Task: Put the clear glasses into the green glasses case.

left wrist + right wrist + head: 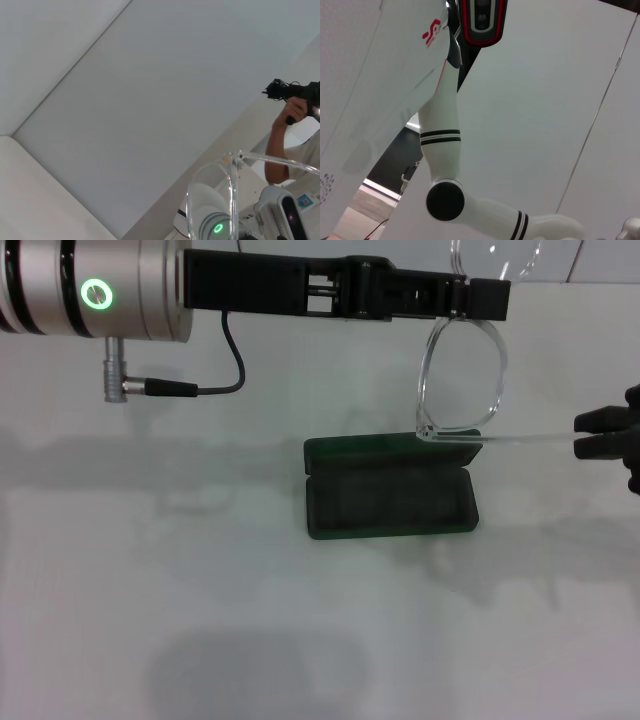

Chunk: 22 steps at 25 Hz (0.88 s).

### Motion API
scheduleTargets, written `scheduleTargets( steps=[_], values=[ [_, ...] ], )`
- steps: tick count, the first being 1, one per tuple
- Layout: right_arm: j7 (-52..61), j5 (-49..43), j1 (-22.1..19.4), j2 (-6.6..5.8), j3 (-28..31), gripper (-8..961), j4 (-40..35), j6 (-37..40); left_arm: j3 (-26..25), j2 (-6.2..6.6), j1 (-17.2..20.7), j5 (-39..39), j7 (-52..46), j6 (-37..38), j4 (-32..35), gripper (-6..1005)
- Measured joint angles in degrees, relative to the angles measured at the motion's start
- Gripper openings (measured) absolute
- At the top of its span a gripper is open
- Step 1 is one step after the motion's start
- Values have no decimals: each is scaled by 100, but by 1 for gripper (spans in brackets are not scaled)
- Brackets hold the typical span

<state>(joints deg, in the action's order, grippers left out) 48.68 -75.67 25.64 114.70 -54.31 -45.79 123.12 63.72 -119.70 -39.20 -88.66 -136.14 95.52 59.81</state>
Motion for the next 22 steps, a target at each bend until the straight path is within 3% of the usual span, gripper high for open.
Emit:
scheduleTargets(
  steps=[13, 22],
  values=[
    [-7, -97, -21, 50, 0, 69, 0, 9, 0, 0, 76, 100, 47, 14, -7, 427],
    [-8, -90, -15, 53, -70, 71, -1, 16, 72, 0, 80, 112, 52, 35, -89, 185]
  ],
)
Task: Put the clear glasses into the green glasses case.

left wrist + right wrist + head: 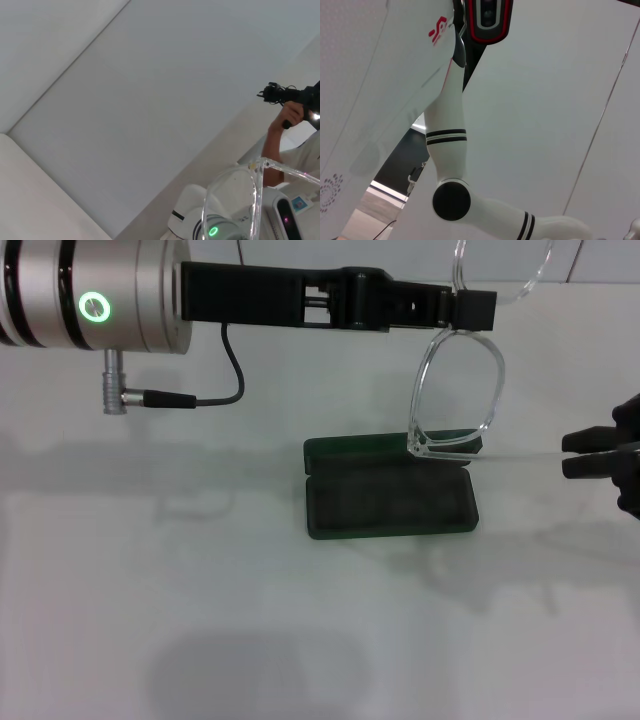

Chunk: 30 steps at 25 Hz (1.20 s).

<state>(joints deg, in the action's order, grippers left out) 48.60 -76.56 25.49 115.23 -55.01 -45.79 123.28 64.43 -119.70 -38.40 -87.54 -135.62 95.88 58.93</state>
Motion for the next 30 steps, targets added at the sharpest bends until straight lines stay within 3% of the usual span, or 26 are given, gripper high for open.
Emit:
scheduleTargets(
  steps=[30],
  values=[
    [54, 133, -52, 17, 28, 77, 132, -5, 66, 7, 0, 47, 1, 74, 15, 98]
  ],
)
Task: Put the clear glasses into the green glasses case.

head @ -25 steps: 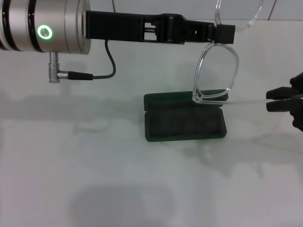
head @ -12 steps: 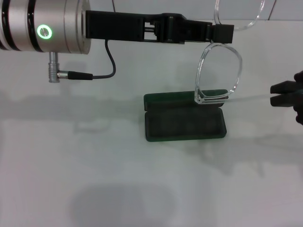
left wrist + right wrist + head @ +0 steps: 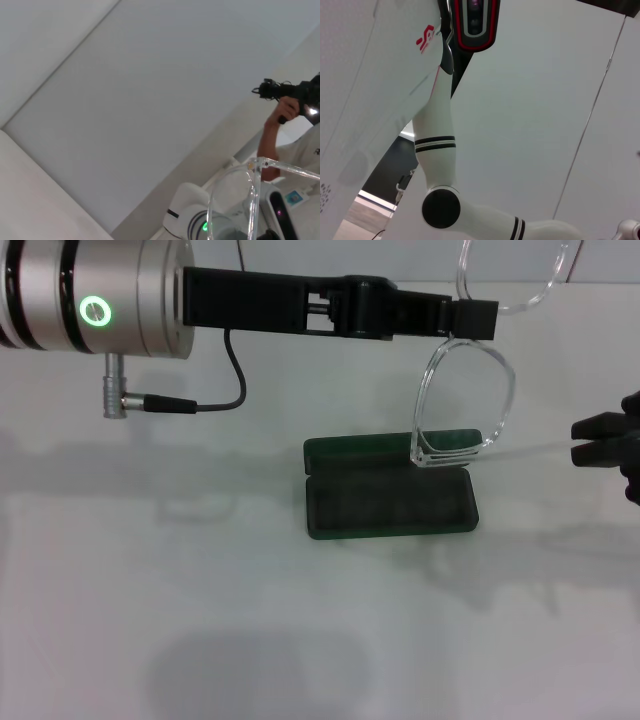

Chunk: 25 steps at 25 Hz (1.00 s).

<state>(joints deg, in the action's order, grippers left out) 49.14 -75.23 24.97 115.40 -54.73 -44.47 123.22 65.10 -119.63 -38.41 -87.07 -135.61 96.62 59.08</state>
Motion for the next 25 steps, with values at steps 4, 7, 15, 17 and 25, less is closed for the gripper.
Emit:
scheduleTargets(
  steps=[4, 7, 15, 17, 25],
  values=[
    [-1, 21, -8, 0, -16, 78, 0, 1, 8, -2, 17, 170, 10, 37, -54, 97],
    [-5, 33, -18, 0, -19, 79, 0, 0, 8, -4, 63, 220, 13, 46, -67, 97],
    [49, 38, -19, -6, -26, 81, 0, -3, 1, -7, 140, 300, 31, 28, -77, 97],
    [73, 34, -20, -7, -29, 81, 0, -9, -15, 0, 145, 294, 31, 21, -81, 97],
    [217, 39, -78, -19, 36, 83, -3, -26, -5, 19, 157, 242, 14, 30, -78, 96]
  ],
)
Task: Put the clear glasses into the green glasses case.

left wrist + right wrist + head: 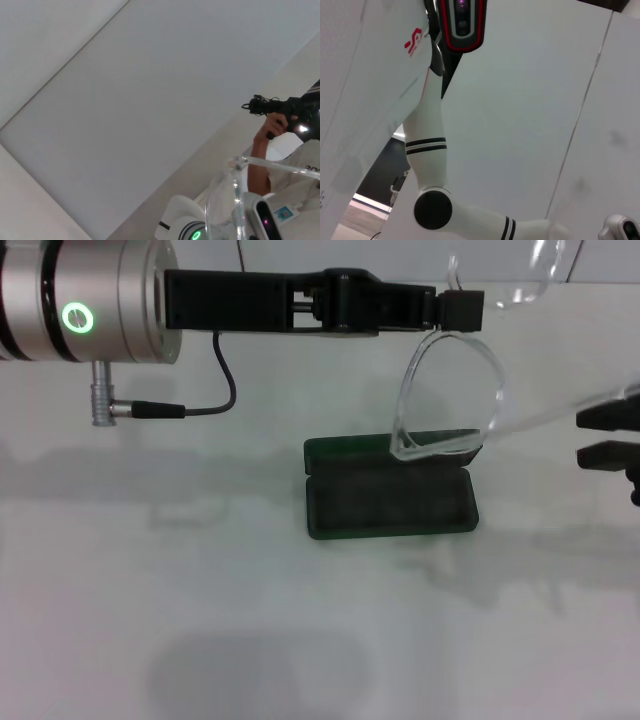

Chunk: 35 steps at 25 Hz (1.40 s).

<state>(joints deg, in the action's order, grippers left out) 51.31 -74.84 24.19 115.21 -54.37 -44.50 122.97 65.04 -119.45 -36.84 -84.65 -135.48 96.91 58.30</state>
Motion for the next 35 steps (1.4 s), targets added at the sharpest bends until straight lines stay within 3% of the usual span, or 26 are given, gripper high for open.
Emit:
scheduleTargets(
  steps=[12, 17, 22, 28, 29, 31, 35],
  values=[
    [56, 156, -194, -3, 156, 235, -45, 5, 12, 9, 10, -50, 41, 60, 118, 76],
    [168, 186, -394, -8, 422, 242, -57, 12, 4, 44, 55, -476, 146, 69, 644, 77],
    [559, 377, -742, -25, 889, 236, -38, 17, -191, 44, 81, -1273, 391, 33, 1241, 76],
    [976, 943, -1203, -80, 1240, 228, -26, 32, -605, 59, 114, -1526, 733, 35, 1174, 76],
    [1018, 1067, -1244, -90, 1244, 189, -14, 33, -618, 70, 124, -1529, 746, 41, 1168, 77],
    [1052, 1218, -1251, -89, 1221, 112, -3, 33, -591, 85, 129, -1531, 754, 71, 1162, 77],
    [1055, 1286, -1081, -21, 1197, 73, 1, 30, -458, 88, 23, -1499, 789, 315, 1036, 77]
  ],
)
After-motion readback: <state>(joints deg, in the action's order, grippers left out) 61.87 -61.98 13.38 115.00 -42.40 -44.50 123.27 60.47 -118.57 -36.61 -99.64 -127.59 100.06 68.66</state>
